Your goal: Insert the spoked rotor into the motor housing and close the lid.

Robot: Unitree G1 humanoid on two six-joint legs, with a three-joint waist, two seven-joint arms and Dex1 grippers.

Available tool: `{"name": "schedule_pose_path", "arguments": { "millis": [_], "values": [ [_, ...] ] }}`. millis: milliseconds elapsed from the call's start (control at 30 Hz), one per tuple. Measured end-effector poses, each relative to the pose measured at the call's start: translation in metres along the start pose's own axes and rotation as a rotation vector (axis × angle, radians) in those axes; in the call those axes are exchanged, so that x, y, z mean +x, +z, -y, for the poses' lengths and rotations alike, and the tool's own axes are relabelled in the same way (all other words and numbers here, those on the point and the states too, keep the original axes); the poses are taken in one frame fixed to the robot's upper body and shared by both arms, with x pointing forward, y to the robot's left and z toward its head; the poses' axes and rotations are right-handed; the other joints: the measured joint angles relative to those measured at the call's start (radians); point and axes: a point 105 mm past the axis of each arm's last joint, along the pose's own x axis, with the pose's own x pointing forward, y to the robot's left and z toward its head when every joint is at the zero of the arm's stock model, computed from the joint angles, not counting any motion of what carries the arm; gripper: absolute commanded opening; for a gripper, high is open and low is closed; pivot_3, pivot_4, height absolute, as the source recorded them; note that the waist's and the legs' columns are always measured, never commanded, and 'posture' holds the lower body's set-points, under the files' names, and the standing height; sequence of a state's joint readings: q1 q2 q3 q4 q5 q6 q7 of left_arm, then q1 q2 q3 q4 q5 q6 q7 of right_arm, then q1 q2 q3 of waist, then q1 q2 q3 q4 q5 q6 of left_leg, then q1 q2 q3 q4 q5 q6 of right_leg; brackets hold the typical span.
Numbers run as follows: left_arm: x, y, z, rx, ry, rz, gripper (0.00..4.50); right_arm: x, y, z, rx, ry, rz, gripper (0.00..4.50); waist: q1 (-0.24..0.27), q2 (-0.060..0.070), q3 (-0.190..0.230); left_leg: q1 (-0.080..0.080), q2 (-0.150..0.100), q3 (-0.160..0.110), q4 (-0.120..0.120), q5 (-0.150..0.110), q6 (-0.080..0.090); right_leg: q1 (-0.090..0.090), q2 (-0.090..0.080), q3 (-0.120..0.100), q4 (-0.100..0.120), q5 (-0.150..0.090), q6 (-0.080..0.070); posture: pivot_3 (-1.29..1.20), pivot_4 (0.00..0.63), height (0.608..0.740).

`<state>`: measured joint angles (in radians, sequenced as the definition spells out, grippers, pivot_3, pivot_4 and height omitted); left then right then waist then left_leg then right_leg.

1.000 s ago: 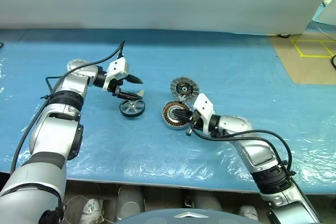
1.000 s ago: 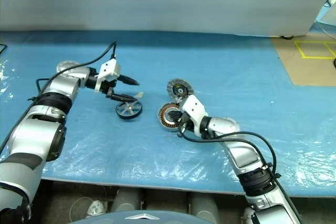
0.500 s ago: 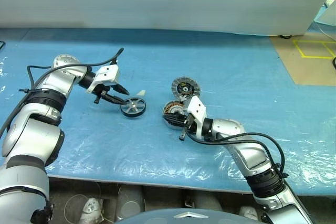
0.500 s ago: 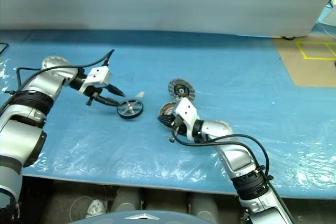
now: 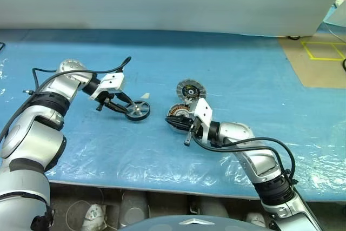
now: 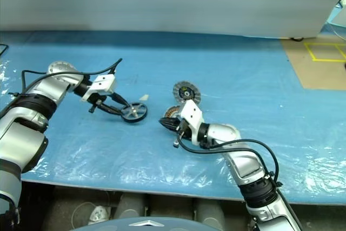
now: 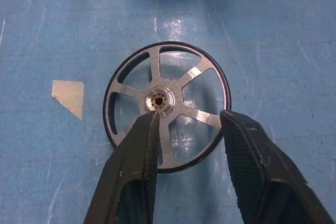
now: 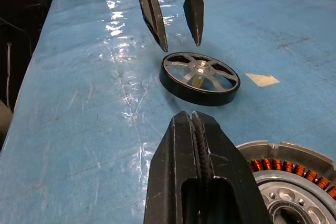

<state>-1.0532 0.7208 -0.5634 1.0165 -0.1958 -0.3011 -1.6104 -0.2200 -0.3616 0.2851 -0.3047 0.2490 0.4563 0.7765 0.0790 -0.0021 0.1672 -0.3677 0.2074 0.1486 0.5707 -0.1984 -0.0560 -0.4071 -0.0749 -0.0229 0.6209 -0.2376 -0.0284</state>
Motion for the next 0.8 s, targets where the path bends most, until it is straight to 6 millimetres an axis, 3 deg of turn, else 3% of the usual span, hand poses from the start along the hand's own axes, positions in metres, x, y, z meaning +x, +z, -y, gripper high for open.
{"name": "schedule_pose_path", "arguments": {
  "millis": [800],
  "values": [
    [0.022,-0.006,-0.014,-0.047,0.051,-0.050,1.93,-0.007,-0.004,0.000,0.025,-0.094,-0.001,0.00,0.004,-0.002,0.001,0.002,0.000,-0.001,0.000,0.000,0.000,0.002,0.000,0.000,0.000,0.000,0.001,0.00,0.150,0.740]
  ]
}}
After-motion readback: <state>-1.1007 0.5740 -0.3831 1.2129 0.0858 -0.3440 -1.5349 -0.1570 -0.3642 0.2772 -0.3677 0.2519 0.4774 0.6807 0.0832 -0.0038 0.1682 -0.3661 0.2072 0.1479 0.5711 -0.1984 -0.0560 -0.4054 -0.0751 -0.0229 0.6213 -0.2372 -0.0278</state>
